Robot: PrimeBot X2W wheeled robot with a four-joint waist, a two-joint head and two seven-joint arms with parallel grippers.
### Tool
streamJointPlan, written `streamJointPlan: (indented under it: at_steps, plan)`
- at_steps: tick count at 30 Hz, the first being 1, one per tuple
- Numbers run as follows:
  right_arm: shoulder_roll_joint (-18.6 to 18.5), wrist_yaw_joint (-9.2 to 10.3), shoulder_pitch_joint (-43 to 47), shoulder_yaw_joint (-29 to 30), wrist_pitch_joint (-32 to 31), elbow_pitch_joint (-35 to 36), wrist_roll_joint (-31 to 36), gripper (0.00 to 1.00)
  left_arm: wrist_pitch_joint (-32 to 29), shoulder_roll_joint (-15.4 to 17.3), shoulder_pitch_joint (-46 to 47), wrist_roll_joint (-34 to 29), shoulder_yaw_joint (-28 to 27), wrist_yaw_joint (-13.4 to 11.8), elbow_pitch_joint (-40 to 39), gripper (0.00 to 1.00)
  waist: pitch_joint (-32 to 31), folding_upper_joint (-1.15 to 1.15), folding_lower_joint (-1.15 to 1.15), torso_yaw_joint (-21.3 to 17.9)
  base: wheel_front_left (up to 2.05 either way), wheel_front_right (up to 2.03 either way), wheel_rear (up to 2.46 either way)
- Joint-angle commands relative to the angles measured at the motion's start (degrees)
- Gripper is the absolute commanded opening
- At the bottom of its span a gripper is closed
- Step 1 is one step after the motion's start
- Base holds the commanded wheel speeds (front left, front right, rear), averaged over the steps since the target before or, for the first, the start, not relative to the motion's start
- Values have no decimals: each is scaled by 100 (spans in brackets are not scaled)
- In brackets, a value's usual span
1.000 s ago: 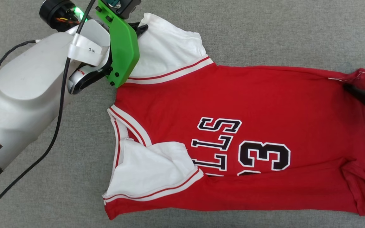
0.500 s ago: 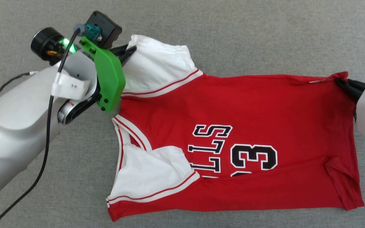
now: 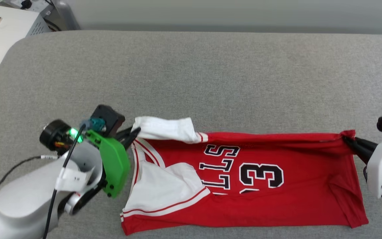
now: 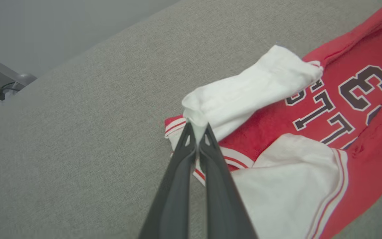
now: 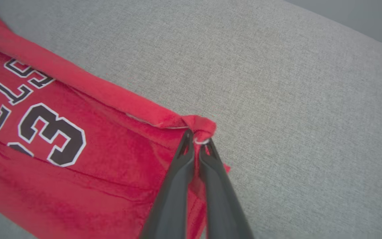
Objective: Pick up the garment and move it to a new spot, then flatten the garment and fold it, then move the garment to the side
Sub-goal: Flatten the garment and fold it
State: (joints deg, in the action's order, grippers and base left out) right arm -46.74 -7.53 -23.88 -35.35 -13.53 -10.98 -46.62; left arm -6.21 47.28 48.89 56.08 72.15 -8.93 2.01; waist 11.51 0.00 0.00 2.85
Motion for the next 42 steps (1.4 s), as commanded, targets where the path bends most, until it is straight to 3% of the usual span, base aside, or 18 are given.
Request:
streamJointPlan:
  at_steps: [1, 9, 18, 20, 21, 24, 32, 33, 37, 42]
  plan:
    - [28, 4, 203, 44, 31, 57, 27, 0, 83, 102, -258, 62, 2, -145, -129, 0, -188, 0, 0, 34, 0, 0, 0]
    - [129, 4, 1124, 353, -23, 185, -29, 0, 213, 295, -1328, 262, 63, -544, -598, 0, -267, 0, 0, 50, 0, 0, 0]
    - [565, 4, 1653, 359, -100, -243, -181, 0, 311, -265, -1944, 425, 93, -324, 51, 0, -141, 0, 0, 63, 0, 0, 0]
    - [620, 4, 1589, 385, 140, -355, -145, 100, 573, -400, -2036, 390, 14, -334, 426, 62, -275, 0, 0, 21, 0, 0, 0]
    - [614, 4, 1568, 416, 201, -337, -146, 100, 687, -400, -2077, 415, -48, -388, 439, 100, -323, 0, 0, -1, 0, 0, 0]
    - [536, 4, 1521, 475, 293, -205, -105, 100, 1047, -386, -2190, 402, -202, -590, 364, 100, -456, 0, 0, -49, 0, 0, 0]
    - [229, 4, 1631, 1180, 230, 638, -388, 100, 1947, -347, -2436, 128, -723, -1494, -9, 100, -658, 0, 0, -19, 0, 0, 0]
    - [86, 4, 1725, 1533, 26, 900, -501, 100, 2080, -358, -2543, -76, -1050, -1845, -131, 100, -667, 0, 0, 22, 0, 0, 0]
    - [-58, 4, 1822, 1887, -468, 963, -611, 100, 2116, -472, -2772, -589, -1653, -2277, -296, 100, -645, 0, 0, 57, 0, 0, 0]
    - [0, 4, 1965, 2166, -1221, 769, -997, 100, 2119, -765, -3294, -1301, -2512, -2519, -509, 100, -550, 0, 0, 137, 0, 0, 0]
